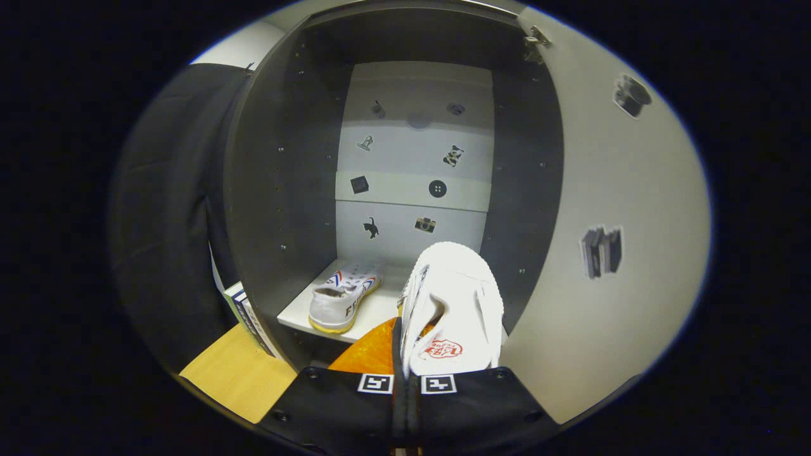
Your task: Open the shoe cabinet door, grab the shoes and put them into the shoe cabinet, then close the shoe cabinet door.
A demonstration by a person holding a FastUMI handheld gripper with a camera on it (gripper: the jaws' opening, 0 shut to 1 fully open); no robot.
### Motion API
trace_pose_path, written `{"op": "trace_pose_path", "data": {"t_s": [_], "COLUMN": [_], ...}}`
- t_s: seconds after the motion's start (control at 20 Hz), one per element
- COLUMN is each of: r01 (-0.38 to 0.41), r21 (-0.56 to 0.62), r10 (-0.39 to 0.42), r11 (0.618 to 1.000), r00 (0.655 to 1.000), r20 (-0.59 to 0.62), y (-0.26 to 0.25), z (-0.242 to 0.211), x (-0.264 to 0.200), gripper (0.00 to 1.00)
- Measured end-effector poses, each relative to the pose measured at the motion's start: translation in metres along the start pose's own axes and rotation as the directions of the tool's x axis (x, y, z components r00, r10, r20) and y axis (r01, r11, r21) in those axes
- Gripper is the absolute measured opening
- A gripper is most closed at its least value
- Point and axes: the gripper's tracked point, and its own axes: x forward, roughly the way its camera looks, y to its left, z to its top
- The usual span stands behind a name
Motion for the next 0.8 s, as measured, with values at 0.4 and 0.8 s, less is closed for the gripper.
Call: {"op": "trace_pose_path", "data": {"t_s": [0.4, 0.8], "r01": [0.074, 0.072], "r21": [-0.023, -0.057], "r10": [-0.074, -0.078], "r11": [0.997, 0.996], "r00": [0.997, 0.992], "r20": [0.011, -0.099], "y": [-0.026, -0.026], "z": [0.04, 0.01], "x": [0.108, 0.19], "gripper": [0.02, 0.02]}}
